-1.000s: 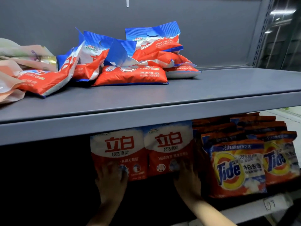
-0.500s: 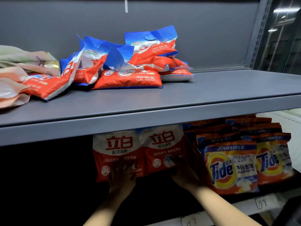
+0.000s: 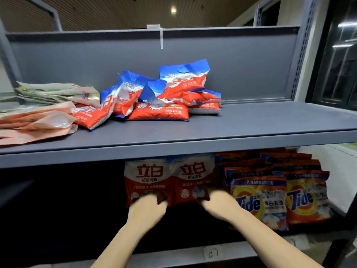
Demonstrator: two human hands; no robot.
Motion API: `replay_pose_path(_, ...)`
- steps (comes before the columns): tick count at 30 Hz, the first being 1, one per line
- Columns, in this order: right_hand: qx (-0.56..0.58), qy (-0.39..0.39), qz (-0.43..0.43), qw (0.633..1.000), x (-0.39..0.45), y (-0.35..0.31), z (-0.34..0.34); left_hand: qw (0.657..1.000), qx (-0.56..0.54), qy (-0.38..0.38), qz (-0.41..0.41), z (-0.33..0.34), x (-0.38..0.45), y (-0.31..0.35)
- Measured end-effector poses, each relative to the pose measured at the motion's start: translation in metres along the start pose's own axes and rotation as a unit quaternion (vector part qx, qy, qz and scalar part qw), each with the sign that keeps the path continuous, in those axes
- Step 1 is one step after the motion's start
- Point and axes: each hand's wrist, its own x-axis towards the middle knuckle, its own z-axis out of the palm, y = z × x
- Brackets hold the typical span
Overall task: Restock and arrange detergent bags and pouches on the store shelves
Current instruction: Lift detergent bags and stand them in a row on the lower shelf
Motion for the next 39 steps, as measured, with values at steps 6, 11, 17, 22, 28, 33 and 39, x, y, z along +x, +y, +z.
replay_pose_path(6,0.034,0.102,-0.105,0.989,-0.047,-0.029,-0.053,0.986,-0.009,0.146,0.078,-0.064,-0.04,0.035)
replay_pose_path(11,0.107,0.177,-0.173,0.963,-0.074,-0.055,-0.097,0.956,-0.054,0.271,0.095,-0.126,-0.037,0.059)
replay_pose_path(17,0.194,0.286,-0.193,0.918,-0.056,-0.085,-0.157,0.93,-0.111,0.332,0.114,-0.188,0.017,0.053)
replay_pose_path(22,0.202,0.319,-0.141,0.915,-0.007,-0.103,-0.189,0.955,-0.147,0.24,0.096,-0.214,0.093,0.04)
replay_pose_path(28,0.22,0.345,-0.059,0.911,0.059,-0.114,-0.224,0.984,-0.061,0.158,0.063,-0.221,0.164,0.039)
replay_pose_path(33,0.218,0.353,-0.003,0.91,0.109,-0.116,-0.234,0.992,0.052,0.112,0.018,-0.212,0.191,0.026)
replay_pose_path(39,0.188,0.326,0.05,0.925,0.154,-0.114,-0.227,0.987,0.06,0.149,-0.018,-0.2,0.202,0.016)
